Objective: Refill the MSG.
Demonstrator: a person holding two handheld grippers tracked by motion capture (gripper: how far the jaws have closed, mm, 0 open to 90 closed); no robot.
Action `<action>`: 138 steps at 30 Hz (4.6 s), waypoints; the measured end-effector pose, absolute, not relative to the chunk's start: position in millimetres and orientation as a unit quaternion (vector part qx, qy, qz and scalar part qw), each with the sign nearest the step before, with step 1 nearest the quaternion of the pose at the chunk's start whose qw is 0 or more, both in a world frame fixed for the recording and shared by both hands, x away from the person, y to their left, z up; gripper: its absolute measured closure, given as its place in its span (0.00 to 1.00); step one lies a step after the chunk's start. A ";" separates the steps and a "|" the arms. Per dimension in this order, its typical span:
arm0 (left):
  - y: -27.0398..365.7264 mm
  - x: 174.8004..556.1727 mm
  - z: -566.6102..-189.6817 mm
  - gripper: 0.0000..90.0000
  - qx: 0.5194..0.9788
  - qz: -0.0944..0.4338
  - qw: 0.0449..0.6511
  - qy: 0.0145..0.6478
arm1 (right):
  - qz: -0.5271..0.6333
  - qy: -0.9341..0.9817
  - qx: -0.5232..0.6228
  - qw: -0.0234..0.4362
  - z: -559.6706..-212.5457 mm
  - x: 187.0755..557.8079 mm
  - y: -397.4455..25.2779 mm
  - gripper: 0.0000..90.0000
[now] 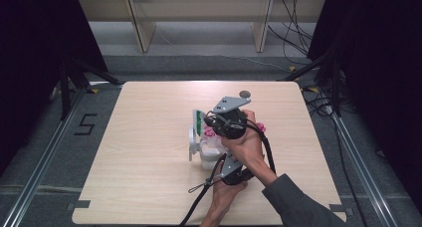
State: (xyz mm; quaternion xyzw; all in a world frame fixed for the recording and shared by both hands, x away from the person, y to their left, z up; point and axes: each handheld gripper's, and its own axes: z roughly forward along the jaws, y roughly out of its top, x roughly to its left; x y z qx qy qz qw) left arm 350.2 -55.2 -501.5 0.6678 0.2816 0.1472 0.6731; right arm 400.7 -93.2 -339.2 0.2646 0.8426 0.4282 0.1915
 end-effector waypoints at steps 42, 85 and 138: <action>-59.3 348.0 -500.9 0.83 0.659 0.119 0.686 0.286 | 0.438 0.837 0.264 0.195 -337.4 399.4 -93.2 1.00; -62.4 349.0 -499.7 0.83 0.628 0.123 0.709 0.296 | 0.412 0.854 0.257 0.188 -339.6 400.7 -86.8 1.00; -55.1 351.7 -499.6 0.83 0.654 0.143 0.686 0.283 | 0.426 0.844 0.264 0.190 -338.3 401.9 -87.0 1.00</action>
